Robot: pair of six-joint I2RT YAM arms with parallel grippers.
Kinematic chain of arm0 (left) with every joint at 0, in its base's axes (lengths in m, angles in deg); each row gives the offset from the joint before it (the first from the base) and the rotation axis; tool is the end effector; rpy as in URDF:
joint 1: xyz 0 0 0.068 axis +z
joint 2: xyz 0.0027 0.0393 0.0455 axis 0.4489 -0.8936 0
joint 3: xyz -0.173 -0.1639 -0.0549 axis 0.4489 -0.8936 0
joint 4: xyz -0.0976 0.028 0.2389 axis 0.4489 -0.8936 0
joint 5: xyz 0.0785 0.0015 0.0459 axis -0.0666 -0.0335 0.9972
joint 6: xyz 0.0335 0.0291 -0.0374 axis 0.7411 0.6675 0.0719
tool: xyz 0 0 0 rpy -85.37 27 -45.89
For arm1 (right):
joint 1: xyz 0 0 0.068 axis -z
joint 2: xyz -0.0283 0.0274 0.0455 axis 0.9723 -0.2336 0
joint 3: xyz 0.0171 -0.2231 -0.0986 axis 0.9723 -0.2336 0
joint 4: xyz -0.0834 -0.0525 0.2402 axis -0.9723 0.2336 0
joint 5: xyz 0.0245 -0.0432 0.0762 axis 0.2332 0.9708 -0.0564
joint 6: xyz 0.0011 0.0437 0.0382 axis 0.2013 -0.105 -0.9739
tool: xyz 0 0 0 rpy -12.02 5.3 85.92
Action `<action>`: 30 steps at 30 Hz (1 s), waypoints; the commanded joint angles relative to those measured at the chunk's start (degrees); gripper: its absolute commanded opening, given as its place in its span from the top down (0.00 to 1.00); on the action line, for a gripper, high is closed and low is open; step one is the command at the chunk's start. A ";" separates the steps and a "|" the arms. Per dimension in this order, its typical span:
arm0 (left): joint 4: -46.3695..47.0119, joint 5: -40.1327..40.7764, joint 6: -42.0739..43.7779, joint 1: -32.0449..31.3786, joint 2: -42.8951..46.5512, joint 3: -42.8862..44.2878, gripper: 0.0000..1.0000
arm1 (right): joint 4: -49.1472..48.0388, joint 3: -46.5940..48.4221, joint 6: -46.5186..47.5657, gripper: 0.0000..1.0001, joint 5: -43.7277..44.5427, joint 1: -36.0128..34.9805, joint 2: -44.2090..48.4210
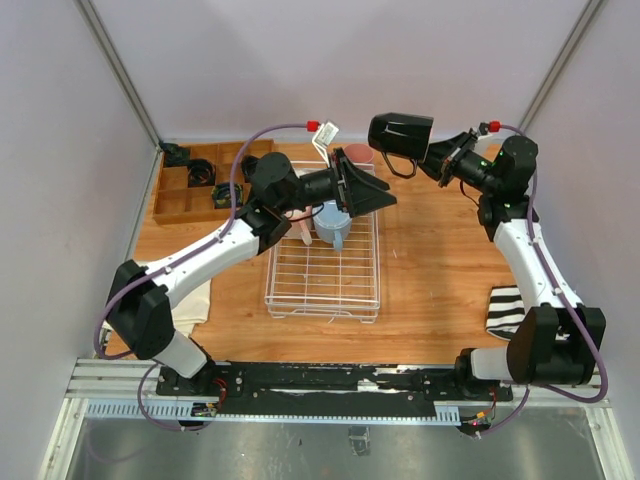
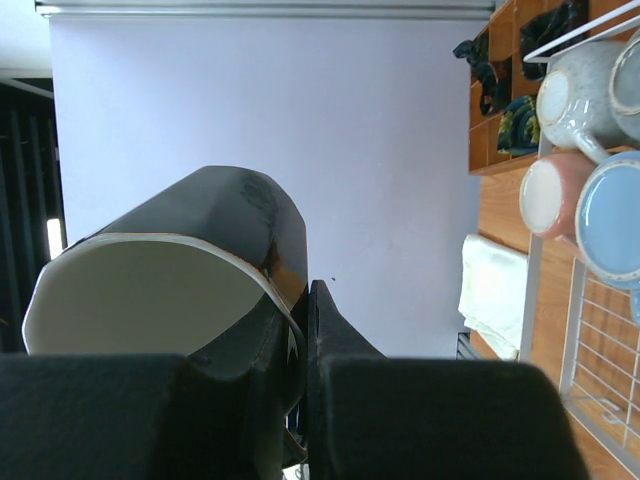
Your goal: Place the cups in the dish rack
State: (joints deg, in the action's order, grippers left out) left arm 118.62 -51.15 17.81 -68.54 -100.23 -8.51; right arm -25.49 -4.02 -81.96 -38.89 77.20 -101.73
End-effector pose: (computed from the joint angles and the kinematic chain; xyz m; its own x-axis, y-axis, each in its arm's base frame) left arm 0.2528 -0.2592 0.3681 -0.5384 -0.2733 -0.7972 0.8200 0.0482 -0.5703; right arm 0.3167 0.0287 0.3560 -0.7738 0.6304 -0.0613 -0.0919 -0.0160 0.9956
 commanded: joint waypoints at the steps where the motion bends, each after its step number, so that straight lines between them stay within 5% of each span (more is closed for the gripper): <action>1: 11.76 -4.54 -8.98 2.11 -2.99 0.88 0.13 | -7.81 0.27 -4.43 0.99 -1.27 -1.84 2.82; 12: 13.19 -3.32 -13.79 2.36 -8.74 6.30 0.08 | -9.50 1.97 -5.13 0.99 0.10 -3.43 2.47; 23: 25.29 -1.65 -26.14 2.32 -11.05 4.91 0.08 | -8.52 1.68 -0.71 1.00 1.44 -4.08 1.93; 30: 21.98 -2.89 -25.37 2.23 -11.89 6.22 0.08 | -8.90 0.54 0.35 0.99 2.35 -5.61 1.46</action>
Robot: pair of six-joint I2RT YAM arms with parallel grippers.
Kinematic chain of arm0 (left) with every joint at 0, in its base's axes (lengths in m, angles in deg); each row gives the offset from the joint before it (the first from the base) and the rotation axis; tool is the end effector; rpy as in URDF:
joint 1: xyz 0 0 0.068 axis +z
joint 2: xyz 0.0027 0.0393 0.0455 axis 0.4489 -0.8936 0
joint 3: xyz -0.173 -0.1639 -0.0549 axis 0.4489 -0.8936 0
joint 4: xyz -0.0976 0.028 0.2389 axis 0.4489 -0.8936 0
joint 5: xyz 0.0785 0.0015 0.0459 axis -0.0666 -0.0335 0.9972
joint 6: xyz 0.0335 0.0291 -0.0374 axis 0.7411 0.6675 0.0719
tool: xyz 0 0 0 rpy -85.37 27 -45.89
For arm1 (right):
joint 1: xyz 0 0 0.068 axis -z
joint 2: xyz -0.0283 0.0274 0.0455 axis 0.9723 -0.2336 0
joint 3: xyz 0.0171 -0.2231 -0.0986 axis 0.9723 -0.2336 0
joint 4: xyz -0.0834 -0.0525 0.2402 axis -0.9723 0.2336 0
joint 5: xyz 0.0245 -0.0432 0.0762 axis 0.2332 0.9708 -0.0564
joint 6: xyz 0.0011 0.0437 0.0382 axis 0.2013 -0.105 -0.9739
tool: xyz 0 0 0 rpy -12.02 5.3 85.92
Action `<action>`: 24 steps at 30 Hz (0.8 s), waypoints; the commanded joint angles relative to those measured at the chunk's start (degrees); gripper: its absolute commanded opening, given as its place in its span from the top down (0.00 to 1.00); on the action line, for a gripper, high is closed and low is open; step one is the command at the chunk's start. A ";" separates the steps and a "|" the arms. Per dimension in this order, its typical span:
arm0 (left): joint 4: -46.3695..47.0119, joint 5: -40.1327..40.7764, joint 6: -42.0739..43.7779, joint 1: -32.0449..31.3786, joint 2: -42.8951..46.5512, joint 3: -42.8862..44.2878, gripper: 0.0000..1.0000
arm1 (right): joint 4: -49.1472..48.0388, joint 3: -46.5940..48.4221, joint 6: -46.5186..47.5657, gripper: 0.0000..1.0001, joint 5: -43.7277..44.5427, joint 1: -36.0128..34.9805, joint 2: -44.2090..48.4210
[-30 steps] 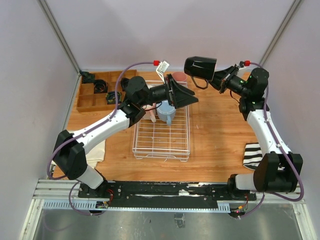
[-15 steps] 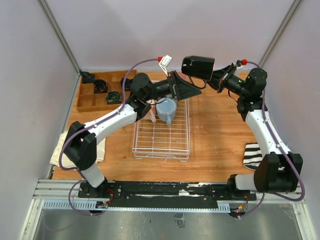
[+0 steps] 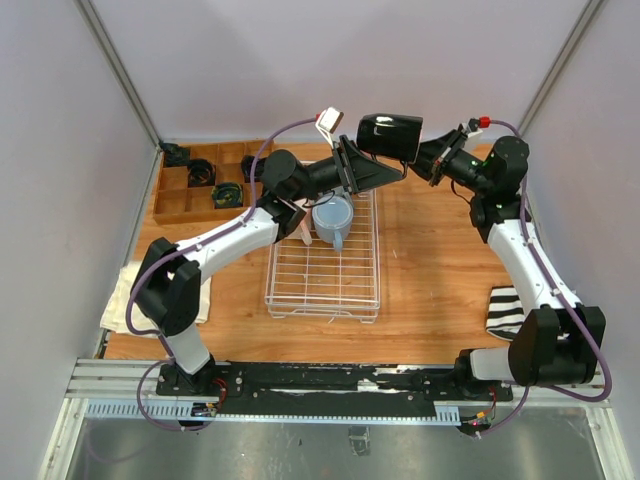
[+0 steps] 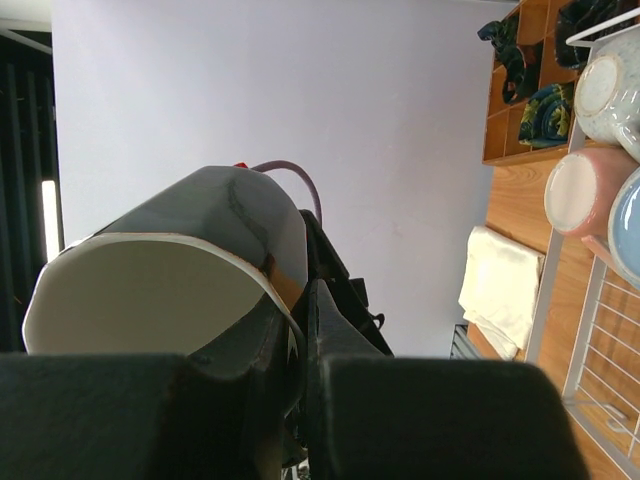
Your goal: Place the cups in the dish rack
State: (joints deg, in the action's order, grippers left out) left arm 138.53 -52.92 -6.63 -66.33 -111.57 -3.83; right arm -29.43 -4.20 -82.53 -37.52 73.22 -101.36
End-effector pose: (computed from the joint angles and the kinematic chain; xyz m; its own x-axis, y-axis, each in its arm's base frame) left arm 0.2884 -0.2720 0.3600 -0.7278 -0.3533 -0.5878 0.6688 -0.1761 -0.7222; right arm 0.3122 0.0499 0.3638 -0.7972 0.5946 -0.1048 -0.1544 -0.0329 0.9875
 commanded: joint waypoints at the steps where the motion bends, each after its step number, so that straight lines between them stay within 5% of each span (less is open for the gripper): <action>1: 2.07 -1.24 -1.22 0.02 -0.76 1.79 0.08 | -5.15 0.69 0.99 0.99 1.06 -1.92 0.95; 24: 14.14 1.59 -11.51 0.00 -3.36 4.23 0.16 | -4.55 -2.85 6.82 0.99 2.71 -3.85 0.36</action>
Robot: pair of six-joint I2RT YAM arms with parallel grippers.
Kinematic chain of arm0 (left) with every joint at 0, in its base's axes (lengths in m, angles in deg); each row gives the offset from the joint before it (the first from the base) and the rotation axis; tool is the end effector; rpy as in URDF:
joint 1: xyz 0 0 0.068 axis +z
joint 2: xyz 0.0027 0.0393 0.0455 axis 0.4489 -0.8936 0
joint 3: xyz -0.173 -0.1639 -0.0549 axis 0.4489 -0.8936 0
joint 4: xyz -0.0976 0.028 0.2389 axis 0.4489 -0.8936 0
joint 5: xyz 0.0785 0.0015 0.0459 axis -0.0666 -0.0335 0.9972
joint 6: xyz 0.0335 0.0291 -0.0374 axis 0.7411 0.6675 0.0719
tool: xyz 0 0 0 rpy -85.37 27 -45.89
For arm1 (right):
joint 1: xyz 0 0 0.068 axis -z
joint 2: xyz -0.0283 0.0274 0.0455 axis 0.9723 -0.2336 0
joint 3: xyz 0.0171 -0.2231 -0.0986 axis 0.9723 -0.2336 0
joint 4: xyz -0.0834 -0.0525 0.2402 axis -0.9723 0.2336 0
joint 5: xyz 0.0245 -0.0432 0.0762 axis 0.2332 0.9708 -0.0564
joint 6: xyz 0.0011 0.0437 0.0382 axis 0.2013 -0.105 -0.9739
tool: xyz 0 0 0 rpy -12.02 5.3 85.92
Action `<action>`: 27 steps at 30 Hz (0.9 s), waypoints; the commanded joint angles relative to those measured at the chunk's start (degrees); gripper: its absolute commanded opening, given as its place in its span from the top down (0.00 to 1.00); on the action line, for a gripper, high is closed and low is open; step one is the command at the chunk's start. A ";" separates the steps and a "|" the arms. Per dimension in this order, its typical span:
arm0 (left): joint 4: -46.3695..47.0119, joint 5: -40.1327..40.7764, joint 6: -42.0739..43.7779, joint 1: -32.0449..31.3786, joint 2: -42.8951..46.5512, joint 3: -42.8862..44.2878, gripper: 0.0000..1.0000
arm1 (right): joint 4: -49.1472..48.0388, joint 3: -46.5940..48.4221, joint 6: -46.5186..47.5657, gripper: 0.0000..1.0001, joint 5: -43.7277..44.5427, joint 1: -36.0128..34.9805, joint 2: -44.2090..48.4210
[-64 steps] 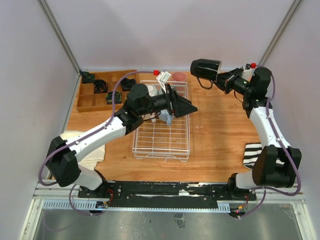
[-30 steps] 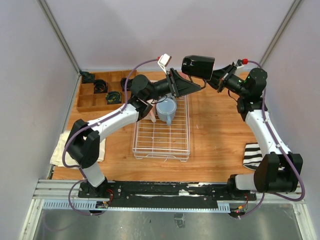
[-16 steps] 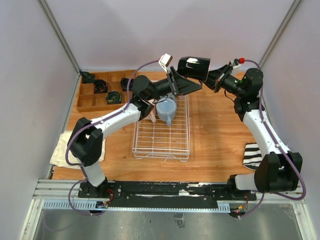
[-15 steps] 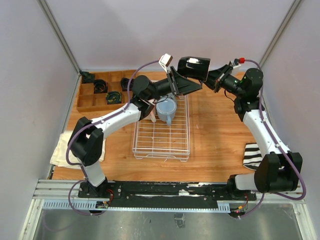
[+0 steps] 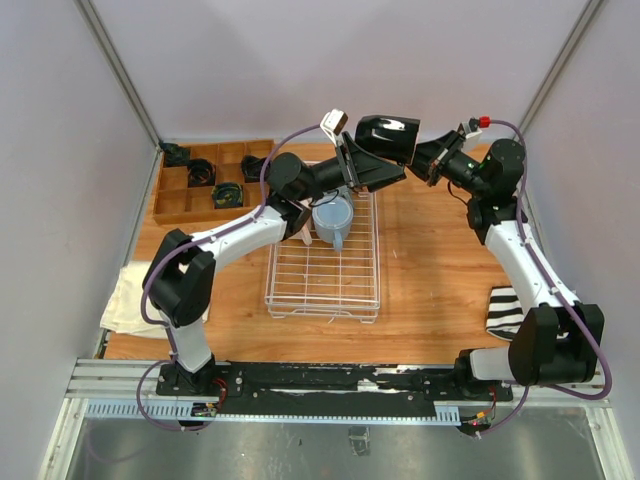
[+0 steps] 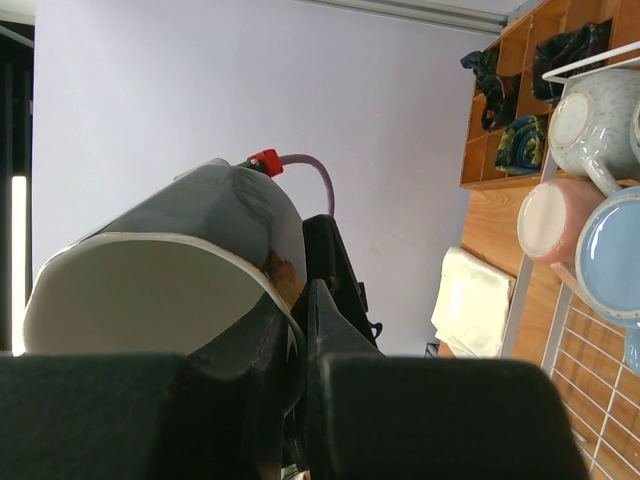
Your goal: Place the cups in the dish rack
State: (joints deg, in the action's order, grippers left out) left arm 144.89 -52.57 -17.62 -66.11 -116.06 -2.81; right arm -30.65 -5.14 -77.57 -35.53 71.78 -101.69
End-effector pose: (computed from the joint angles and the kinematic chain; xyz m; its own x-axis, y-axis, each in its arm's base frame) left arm 0.2997 -0.2790 0.3466 -0.8223 -0.3364 -0.4590 0.5500 -0.2631 -0.7926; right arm 0.3133 0.0570 0.3586 -0.7757 0.6034 -0.1850 -0.2213 0.0145 0.9751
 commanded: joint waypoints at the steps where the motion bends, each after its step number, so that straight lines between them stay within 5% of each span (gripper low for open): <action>1: 8.17 1.70 -0.22 -0.20 1.30 3.16 0.17 | -3.33 -2.23 1.86 0.99 0.90 -2.36 0.90; 16: 14.75 6.67 -2.75 0.62 1.02 2.68 0.38 | -3.26 -3.73 2.28 0.99 0.62 -2.39 1.43; 27: 15.20 5.03 -4.79 0.58 -0.96 4.12 0.65 | -2.42 -3.96 3.41 0.99 0.83 -2.37 1.27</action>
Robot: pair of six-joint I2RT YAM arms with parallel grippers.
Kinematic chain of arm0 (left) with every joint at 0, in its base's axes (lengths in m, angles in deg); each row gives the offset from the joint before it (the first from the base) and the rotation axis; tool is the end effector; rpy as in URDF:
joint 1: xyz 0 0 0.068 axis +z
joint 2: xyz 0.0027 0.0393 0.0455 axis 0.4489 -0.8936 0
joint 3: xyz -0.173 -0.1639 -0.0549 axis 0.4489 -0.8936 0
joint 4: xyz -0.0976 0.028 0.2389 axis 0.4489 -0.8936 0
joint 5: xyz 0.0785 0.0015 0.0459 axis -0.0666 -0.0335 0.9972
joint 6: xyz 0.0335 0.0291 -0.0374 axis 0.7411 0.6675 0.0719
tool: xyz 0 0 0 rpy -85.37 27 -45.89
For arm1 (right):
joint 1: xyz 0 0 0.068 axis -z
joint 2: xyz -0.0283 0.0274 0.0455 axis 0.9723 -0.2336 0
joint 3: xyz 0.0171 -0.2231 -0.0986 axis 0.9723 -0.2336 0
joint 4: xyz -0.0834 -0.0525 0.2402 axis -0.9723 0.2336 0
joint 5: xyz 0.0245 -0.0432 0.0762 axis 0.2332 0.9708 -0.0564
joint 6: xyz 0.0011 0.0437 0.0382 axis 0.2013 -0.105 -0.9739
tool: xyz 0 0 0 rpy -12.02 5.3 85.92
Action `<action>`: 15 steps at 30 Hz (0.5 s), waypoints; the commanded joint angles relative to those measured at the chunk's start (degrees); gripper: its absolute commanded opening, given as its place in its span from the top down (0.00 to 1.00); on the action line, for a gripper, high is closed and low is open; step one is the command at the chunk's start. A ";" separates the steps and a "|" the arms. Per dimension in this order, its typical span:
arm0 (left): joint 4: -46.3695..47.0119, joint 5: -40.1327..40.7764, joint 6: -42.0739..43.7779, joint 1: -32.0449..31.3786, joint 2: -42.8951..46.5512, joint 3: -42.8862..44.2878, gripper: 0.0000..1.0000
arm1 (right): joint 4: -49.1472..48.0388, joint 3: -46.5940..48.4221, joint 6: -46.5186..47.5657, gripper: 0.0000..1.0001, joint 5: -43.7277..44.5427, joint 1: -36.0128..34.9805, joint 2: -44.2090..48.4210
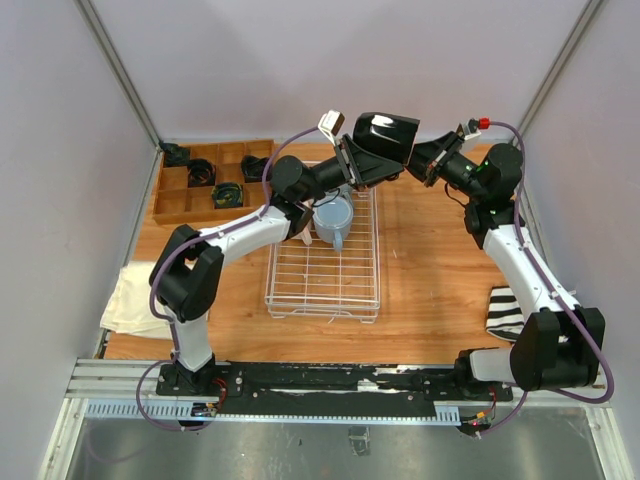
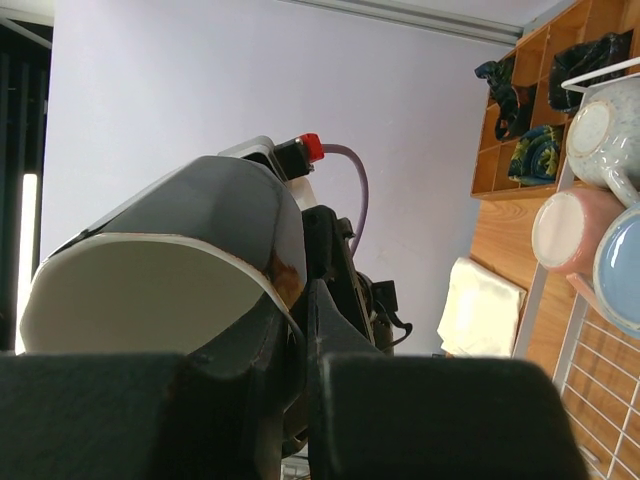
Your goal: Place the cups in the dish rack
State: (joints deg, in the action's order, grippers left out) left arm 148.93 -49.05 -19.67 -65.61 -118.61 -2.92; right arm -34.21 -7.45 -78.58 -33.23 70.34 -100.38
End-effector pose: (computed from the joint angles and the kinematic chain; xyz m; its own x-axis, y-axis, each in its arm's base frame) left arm 0.3093 -0.2795 0.3358 -0.8199 -0.3946 -0.4149 0.5361 -0.2745 -0.7983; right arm 0.3069 0.0632 0.3577 -0.7629 0.6168 -0.1939 -0.2501 -0.0050 0.9682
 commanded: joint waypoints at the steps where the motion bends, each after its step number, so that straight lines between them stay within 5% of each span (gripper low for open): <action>1: 10.86 1.17 -2.66 0.09 1.55 4.25 0.65 | 1.23 -1.76 4.56 0.99 -1.44 -0.93 -0.07; 6: 9.95 0.28 -2.96 0.09 0.96 3.95 0.67 | 1.59 -1.83 5.13 0.99 -1.43 -0.92 -0.32; 11: 10.27 0.56 -3.54 0.09 0.49 3.38 0.99 | 2.83 -1.43 6.28 0.99 -1.51 -0.95 -0.26; 15: 9.66 0.62 -2.53 0.09 0.94 2.55 1.00 | 4.16 -1.06 7.39 0.99 -1.56 -0.94 -0.10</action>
State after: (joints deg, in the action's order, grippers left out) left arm 149.85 -50.36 -19.52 -64.82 -120.12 -2.92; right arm -31.92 -7.87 -77.46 -32.49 70.36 -100.46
